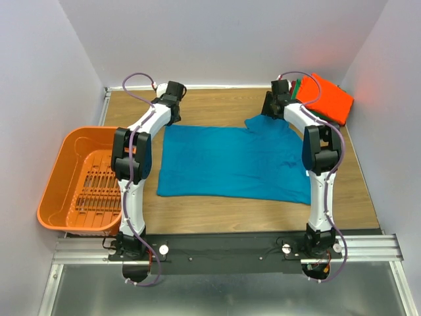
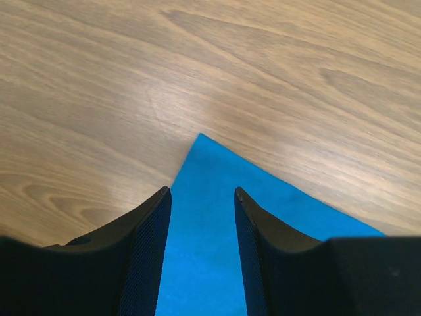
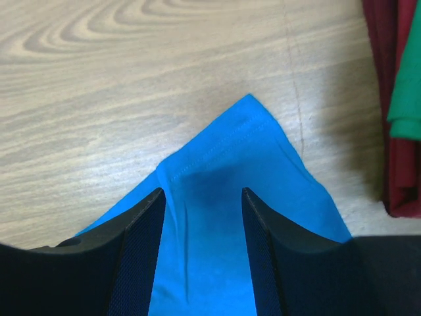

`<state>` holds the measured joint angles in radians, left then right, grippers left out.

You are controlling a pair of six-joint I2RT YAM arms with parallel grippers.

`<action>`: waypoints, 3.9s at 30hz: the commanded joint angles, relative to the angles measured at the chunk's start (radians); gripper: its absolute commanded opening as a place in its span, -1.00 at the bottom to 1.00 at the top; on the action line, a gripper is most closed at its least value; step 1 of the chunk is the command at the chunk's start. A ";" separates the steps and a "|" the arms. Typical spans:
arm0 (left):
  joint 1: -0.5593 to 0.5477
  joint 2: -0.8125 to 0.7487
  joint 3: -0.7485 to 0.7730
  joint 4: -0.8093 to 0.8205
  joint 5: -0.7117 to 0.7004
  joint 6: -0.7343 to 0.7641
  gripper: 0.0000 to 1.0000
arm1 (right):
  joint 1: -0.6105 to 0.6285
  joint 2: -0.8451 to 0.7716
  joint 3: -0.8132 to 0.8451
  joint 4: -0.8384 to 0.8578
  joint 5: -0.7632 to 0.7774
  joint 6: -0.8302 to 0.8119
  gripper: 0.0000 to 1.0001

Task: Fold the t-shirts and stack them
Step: Fold the tshirt

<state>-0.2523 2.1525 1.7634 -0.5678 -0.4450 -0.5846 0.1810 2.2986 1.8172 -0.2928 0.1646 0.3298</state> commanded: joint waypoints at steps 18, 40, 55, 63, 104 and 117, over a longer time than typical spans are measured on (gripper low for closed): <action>0.053 0.127 0.079 0.092 0.123 0.072 -0.05 | -0.031 0.028 0.059 -0.005 -0.028 -0.037 0.14; 0.053 0.184 0.096 0.052 0.129 0.054 -0.65 | -0.074 0.154 0.163 -0.008 -0.083 -0.046 0.16; 0.053 0.142 0.074 0.081 0.163 0.063 -1.00 | -0.077 0.151 0.125 -0.017 -0.106 -0.003 -0.41; 0.053 0.115 0.071 0.131 0.186 0.060 -1.00 | -0.075 0.102 0.109 -0.017 -0.039 0.002 -0.89; 0.073 -0.020 0.002 0.203 0.100 0.040 -1.00 | -0.095 -0.496 -0.272 0.037 0.036 0.072 -0.99; 0.073 -0.181 -0.238 0.284 0.223 -0.023 -1.00 | -0.097 -0.807 -0.647 0.035 0.062 0.182 -0.99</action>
<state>-0.1844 2.0254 1.5734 -0.3141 -0.2661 -0.5777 0.0898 1.5654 1.2407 -0.2691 0.2050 0.4618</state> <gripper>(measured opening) 0.007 0.010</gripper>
